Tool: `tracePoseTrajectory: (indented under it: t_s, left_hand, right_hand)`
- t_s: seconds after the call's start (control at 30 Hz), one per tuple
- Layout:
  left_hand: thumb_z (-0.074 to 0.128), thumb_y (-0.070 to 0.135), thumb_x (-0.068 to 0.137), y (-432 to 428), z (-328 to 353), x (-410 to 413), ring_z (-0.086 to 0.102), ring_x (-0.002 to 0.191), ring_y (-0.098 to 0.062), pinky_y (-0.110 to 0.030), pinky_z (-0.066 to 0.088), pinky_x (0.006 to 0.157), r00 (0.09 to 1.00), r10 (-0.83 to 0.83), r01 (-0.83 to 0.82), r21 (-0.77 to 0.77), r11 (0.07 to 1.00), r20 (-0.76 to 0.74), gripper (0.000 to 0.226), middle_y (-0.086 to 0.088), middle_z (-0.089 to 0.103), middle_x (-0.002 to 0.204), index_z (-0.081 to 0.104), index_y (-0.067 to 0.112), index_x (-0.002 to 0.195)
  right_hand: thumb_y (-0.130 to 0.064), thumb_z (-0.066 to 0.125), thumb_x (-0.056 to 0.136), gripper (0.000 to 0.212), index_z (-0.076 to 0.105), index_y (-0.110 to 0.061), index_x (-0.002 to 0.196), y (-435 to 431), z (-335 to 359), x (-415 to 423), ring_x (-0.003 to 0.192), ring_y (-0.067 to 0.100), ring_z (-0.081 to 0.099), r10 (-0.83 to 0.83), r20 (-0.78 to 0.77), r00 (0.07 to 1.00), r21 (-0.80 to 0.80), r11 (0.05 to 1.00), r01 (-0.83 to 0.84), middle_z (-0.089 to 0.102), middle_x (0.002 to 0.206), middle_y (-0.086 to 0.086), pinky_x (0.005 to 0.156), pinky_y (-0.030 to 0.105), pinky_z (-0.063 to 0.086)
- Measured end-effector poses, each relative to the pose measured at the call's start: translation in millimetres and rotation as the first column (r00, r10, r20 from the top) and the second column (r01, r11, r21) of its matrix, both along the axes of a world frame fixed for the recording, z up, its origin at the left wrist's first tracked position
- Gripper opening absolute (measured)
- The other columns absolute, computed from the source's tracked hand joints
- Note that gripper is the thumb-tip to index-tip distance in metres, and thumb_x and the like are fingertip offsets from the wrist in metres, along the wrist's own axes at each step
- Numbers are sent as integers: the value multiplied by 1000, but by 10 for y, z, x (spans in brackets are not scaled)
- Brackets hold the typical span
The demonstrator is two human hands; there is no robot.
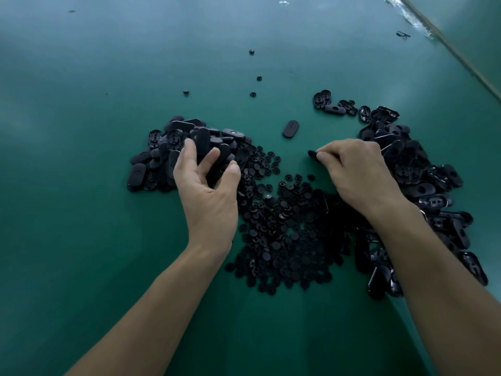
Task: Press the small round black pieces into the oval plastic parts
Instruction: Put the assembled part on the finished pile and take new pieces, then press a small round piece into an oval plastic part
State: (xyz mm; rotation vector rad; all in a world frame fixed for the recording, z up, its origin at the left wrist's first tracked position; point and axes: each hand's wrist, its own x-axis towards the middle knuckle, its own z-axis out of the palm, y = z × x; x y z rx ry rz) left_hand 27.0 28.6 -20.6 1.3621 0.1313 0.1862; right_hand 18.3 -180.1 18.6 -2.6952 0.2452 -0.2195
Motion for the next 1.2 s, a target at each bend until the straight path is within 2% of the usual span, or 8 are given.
tracePoseTrajectory:
  t_s: [0.1,0.17,0.33,0.47,0.57,0.83,1.07,1.2]
  left_hand:
    - [69,3,91,-3,5,-20,59,115,3,-16,53,87,999,-8,7,47,999,33,81,18,30,146,25,15,158]
    - [70,5,89,0,16,-37,64,107,-4,-22,56,84,997,-27,23,51,998,71,73,14,40,143,37,22,151]
    - [70,11,93,-13,31,-77,68,76,-9,-31,60,72,975,-169,156,96,983,145,19,10,70,87,69,12,112]
    - [73,21,91,-25,58,-109,74,81,-18,-34,61,76,953,-266,246,142,959,147,16,-1,77,91,73,15,106]
    - [72,11,92,-25,41,-95,76,82,-24,-34,62,76,959,-250,239,91,967,131,10,-3,78,90,75,12,102]
    - [71,3,91,-24,63,-78,72,82,-10,-21,57,73,967,-220,218,29,976,132,17,4,77,89,74,16,103]
    - [68,5,94,-13,65,-87,75,83,-24,-27,60,73,964,-243,241,33,970,109,14,-5,77,89,72,15,103]
    - [75,10,87,-13,67,-109,71,76,-22,-37,61,73,953,-278,264,120,957,120,13,-6,73,83,66,17,93]
  right_hand:
    - [-22,54,103,21,72,-11,107,23,9,11,84,18,64,-38,58,998,66,997,35,71,94,2,75,24,46]
    - [-24,52,104,15,64,-20,95,93,47,1,78,8,66,-49,102,994,233,972,24,66,86,-6,65,16,46]
    - [-27,59,101,13,65,-28,90,393,145,-83,67,8,70,124,130,984,545,820,-175,71,79,-4,60,22,53]
    - [-17,69,94,9,74,-25,92,564,98,-125,77,14,72,214,139,967,616,746,-254,75,82,-2,76,39,61]
    - [-14,69,94,11,71,-23,99,575,66,-134,73,10,72,189,151,970,699,674,-240,75,79,-4,67,23,56]
    - [-21,72,92,4,73,-25,92,480,66,-119,71,12,71,149,112,982,687,702,-185,75,79,0,67,23,53]
    - [-16,70,93,6,72,-21,92,494,29,-137,70,9,69,124,108,986,754,637,-162,75,80,1,65,16,51]
    - [-15,71,92,12,77,-25,95,503,56,-102,74,9,66,125,153,980,710,676,-197,75,82,0,70,28,56]
